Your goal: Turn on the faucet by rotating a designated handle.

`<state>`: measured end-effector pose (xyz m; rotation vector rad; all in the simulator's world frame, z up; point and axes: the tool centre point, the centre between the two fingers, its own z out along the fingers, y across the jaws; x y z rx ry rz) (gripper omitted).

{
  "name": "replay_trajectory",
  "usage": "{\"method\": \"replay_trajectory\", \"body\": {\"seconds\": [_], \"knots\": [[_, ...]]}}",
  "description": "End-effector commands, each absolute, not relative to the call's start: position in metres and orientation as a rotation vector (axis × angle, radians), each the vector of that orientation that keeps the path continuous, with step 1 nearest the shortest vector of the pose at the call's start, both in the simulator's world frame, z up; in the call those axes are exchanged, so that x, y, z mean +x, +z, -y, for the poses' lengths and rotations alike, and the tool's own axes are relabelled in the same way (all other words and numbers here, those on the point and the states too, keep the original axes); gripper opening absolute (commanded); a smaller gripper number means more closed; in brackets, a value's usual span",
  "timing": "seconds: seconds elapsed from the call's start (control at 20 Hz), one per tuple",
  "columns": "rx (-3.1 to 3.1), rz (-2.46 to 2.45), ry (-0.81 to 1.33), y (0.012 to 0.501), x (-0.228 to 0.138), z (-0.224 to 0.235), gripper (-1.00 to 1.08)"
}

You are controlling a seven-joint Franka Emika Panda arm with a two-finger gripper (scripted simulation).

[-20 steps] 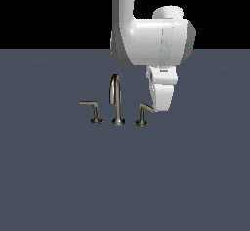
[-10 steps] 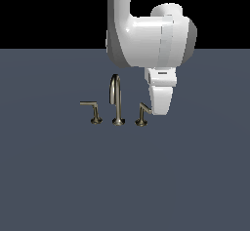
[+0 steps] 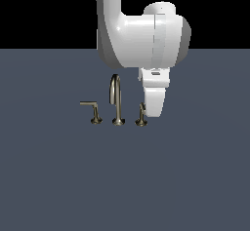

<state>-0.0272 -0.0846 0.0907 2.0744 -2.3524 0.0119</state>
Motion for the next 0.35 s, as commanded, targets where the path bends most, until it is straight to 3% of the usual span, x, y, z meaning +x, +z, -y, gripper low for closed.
{"method": "replay_trajectory", "body": {"seconds": [0.0, 0.3], "knots": [[2.102, 2.332, 0.007, 0.091, -0.022, 0.061, -1.00], [2.125, 2.314, 0.000, 0.091, -0.013, 0.027, -1.00]]}}
